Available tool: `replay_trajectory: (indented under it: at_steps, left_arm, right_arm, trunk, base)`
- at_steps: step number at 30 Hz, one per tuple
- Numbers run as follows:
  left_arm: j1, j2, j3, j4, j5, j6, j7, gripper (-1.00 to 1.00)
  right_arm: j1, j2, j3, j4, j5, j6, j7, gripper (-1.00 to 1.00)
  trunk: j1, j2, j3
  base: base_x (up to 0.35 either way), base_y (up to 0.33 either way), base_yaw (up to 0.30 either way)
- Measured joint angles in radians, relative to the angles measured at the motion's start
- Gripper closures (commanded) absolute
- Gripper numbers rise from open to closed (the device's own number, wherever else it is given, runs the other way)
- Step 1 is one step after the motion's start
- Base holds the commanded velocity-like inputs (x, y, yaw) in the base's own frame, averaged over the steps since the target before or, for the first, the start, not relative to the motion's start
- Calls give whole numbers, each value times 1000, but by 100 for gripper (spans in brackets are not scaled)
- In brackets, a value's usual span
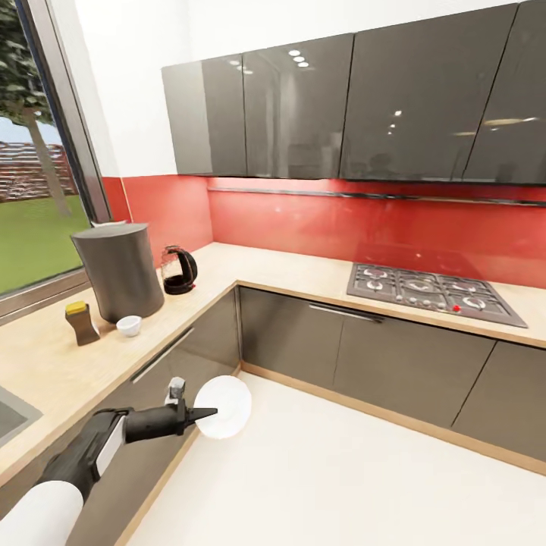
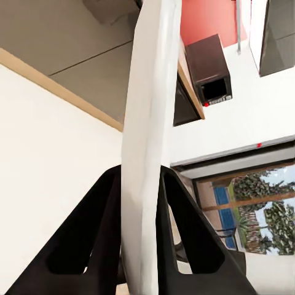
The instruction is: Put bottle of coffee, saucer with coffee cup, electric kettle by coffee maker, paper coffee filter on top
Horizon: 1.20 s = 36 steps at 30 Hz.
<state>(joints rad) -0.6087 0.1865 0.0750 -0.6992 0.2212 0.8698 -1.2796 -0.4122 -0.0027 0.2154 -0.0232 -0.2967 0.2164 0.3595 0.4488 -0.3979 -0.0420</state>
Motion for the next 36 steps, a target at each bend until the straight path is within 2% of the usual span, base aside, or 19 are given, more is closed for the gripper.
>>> replay_trajectory:
  at_steps: [26, 36]
  left_arm:
    - [1, -6, 0, 0, 1, -1, 4, 100]
    - [1, -4, 0, 0, 0, -1, 4, 100]
  right_arm:
    - [0, 0, -1, 0, 0, 0, 1, -100]
    - [6, 0, -1, 0, 0, 0, 1, -100]
  trunk:
    - [0, 0, 0]
    - [0, 0, 0]
  base:
    - [289, -142, 2]
    - [280, -163, 208]
